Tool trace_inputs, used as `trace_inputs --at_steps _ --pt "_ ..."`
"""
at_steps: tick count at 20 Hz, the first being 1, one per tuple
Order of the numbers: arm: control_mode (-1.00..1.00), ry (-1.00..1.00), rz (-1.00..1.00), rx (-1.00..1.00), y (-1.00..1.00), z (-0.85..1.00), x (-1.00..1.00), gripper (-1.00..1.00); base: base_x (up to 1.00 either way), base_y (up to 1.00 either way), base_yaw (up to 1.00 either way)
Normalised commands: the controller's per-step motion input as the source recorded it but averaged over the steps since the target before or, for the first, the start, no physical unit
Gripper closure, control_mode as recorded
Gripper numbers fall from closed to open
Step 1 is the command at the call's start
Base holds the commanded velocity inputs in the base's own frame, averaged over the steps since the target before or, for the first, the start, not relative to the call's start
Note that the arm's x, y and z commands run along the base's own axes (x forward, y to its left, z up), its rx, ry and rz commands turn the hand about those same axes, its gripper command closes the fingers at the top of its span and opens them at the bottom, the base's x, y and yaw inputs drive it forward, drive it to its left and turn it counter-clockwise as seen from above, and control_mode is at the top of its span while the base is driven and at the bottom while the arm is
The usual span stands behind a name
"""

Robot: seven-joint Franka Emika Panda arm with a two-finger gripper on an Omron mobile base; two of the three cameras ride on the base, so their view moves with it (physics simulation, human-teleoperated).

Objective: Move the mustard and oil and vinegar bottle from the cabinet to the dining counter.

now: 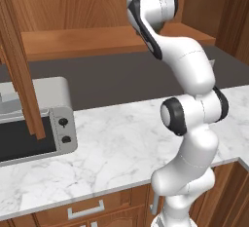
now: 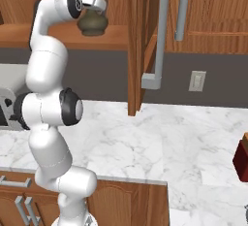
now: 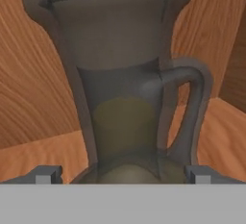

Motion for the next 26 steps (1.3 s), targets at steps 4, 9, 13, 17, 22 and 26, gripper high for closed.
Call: trace_inputs --at_steps 4,9,13,17,22,26 --pt "-1.0 0.0 -0.01 0.0 0.0 0.0 0.21 -1.0 0.0 0.0 0.0" --pt "-1.0 0.0 -0.02 0.0 0.0 0.0 0.12 -1.0 0.0 0.0 0.0" --pt "-1.0 0.0 -0.01 0.0 0.0 -0.05 0.12 1.0 0.0 0.0 0.0" --pt "-1.0 0.0 -0.01 0.0 0.0 -0.04 0.09 1.0 0.0 0.0 0.0" --pt "-1.0 0.0 -0.02 0.0 0.0 -0.03 0.0 1.0 0.0 0.0 0.0" --pt "-1.0 0.0 -0.01 0.0 0.11 -0.01 -0.07 1.0 0.0 0.0 0.0"
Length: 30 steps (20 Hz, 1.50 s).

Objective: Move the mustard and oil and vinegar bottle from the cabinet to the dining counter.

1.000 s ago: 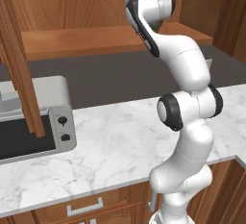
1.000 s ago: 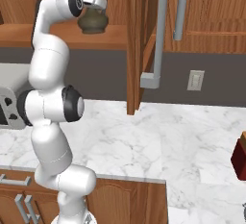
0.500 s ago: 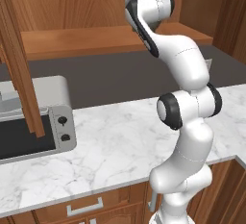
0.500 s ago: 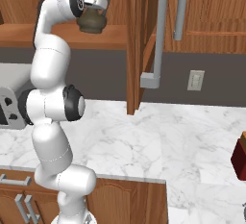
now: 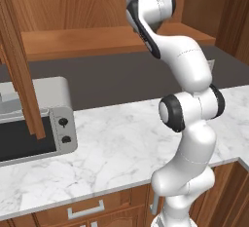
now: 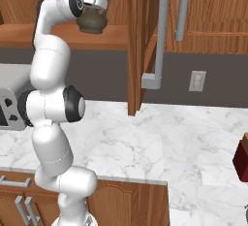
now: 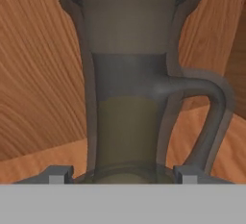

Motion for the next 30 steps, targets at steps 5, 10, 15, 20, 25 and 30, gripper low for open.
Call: trace_inputs --at_steps 5,10,15,20,25,30 --pt "-1.0 0.0 -0.04 0.0 0.4 -0.15 -0.35 1.0 0.0 0.0 0.0" --pt "-1.0 -0.02 -0.07 0.0 0.37 -0.2 -0.54 1.0 0.0 0.0 0.0" --pt "-1.0 -0.07 -0.07 0.0 0.33 -0.19 -0.66 1.0 0.0 0.0 0.0" --pt "-1.0 -0.06 -0.09 0.0 0.14 -0.03 -0.78 1.0 0.0 0.0 0.0" --pt "-1.0 -0.07 -0.03 0.02 0.2 0.0 -0.83 1.0 0.0 0.0 0.0" --pt "-1.0 -0.05 0.0 0.03 0.22 0.0 -0.87 1.0 0.0 0.0 0.0"
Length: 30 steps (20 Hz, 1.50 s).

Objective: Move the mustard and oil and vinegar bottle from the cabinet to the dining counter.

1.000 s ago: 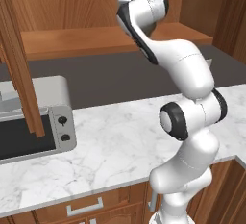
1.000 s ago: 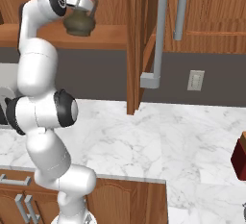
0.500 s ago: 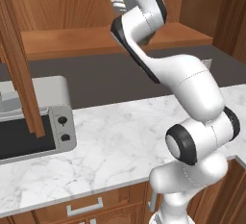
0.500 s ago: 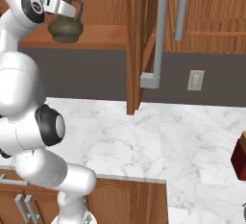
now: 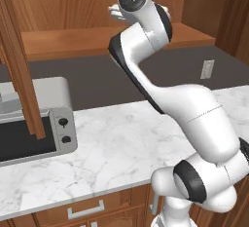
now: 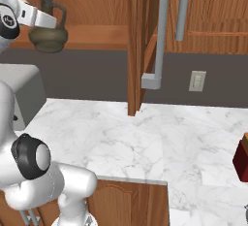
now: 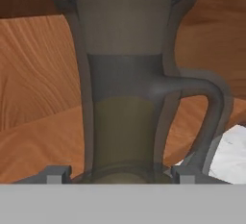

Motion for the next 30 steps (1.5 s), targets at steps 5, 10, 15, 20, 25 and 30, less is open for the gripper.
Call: trace_inputs --at_steps 5,10,15,20,25,30 --pt "-1.0 -0.01 0.0 0.01 0.2 0.0 -0.84 1.0 0.0 0.0 0.0" --pt "-1.0 -0.03 0.0 0.0 0.2 -0.05 -0.85 1.0 0.0 0.0 0.0" --pt "-1.0 -0.12 0.0 0.0 0.18 -0.09 -0.86 1.0 0.0 0.0 0.0" --pt "-1.0 -0.08 0.0 0.0 0.12 -0.13 -0.87 1.0 0.0 0.0 0.0" --pt "-1.0 -0.04 -0.01 0.05 0.01 -0.15 -0.87 1.0 0.0 0.0 0.0" --pt "-1.0 0.0 -0.04 0.13 -0.07 -0.16 -0.74 1.0 0.0 0.0 0.0"
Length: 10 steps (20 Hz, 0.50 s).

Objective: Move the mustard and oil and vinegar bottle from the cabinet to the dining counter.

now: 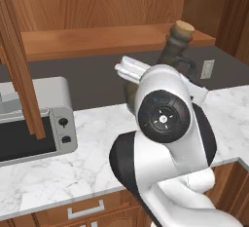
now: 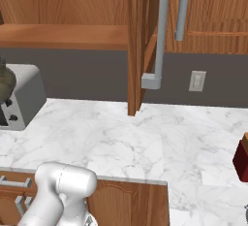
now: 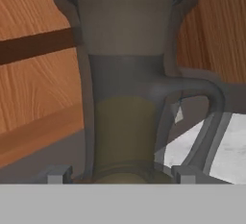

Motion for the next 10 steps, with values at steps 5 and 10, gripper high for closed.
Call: trace_inputs --at_steps 5,10 --pt "-1.0 0.02 -0.04 0.2 -0.33 -0.27 -0.45 1.0 0.0 0.0 0.0" --pt "-1.0 0.04 -0.02 0.07 -0.32 -0.29 -0.17 1.0 0.0 0.0 0.0"
